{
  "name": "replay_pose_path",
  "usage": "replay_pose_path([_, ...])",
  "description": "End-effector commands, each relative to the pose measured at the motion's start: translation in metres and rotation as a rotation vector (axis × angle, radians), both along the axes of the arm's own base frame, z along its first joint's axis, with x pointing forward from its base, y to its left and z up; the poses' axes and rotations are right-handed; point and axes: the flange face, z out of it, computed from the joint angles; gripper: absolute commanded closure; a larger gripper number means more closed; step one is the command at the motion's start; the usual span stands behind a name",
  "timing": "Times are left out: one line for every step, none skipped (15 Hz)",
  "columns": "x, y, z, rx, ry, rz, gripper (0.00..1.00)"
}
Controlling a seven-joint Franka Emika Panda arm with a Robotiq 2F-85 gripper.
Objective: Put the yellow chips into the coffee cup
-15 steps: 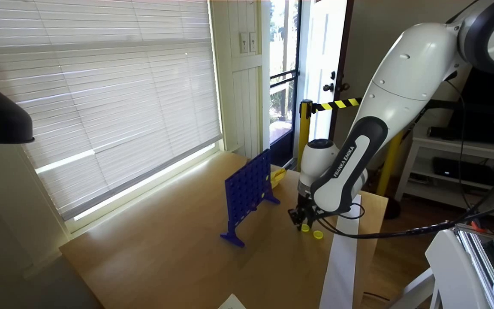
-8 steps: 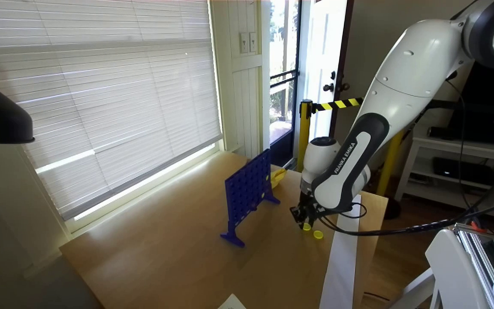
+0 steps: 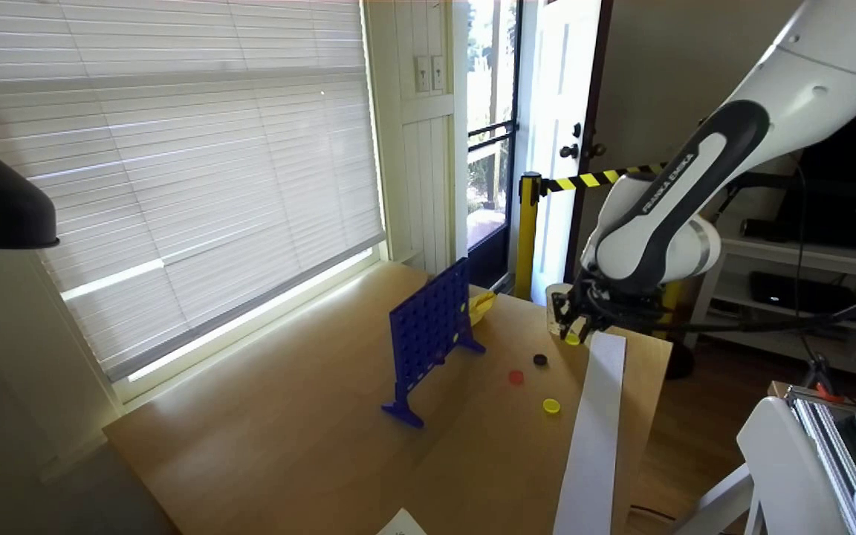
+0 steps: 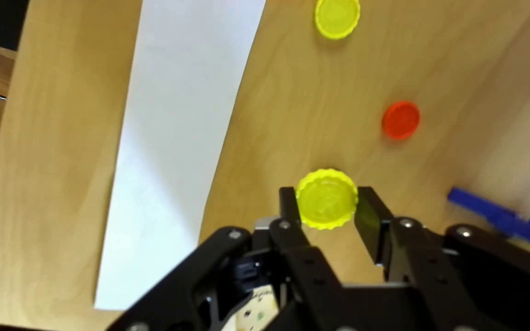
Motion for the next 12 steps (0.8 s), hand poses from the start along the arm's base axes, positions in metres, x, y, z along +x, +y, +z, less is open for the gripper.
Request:
replay_pose_path([-0.051,-0.054,0.025,-0.039,-0.034,-0.185,0.89])
replay_pose_path([-0.056,-0.081,0.029,-0.073,-0.03,-0.229,0.89])
replay_pose_path([-0.062,-0.103,0.034,-0.111,-0.034,-0.264,0.89])
replay_pose_path([-0.059,-0.124,0.036,-0.182,-0.044,-0.263,0.89])
replay_pose_path([-0.06,-0.143,0.043,-0.235,-0.048,-0.273,0.89])
replay_pose_path([-0.054,-0.156,0.053,-0.294,-0.06,-0.253,0.89])
replay_pose_path([-0.072,-0.14,0.046,-0.207,-0.049,-0.253,0.89])
replay_pose_path([-0.073,-0.149,0.05,-0.225,-0.051,-0.263,0.64])
replay_pose_path([-0.073,-0.149,0.05,-0.224,-0.05,-0.262,0.64])
replay_pose_path([-0.072,-0.146,0.048,-0.221,-0.048,-0.257,0.64])
replay_pose_path([-0.071,-0.142,0.046,-0.218,-0.046,-0.25,0.64])
replay_pose_path([-0.07,-0.14,0.045,-0.215,-0.044,-0.246,0.64])
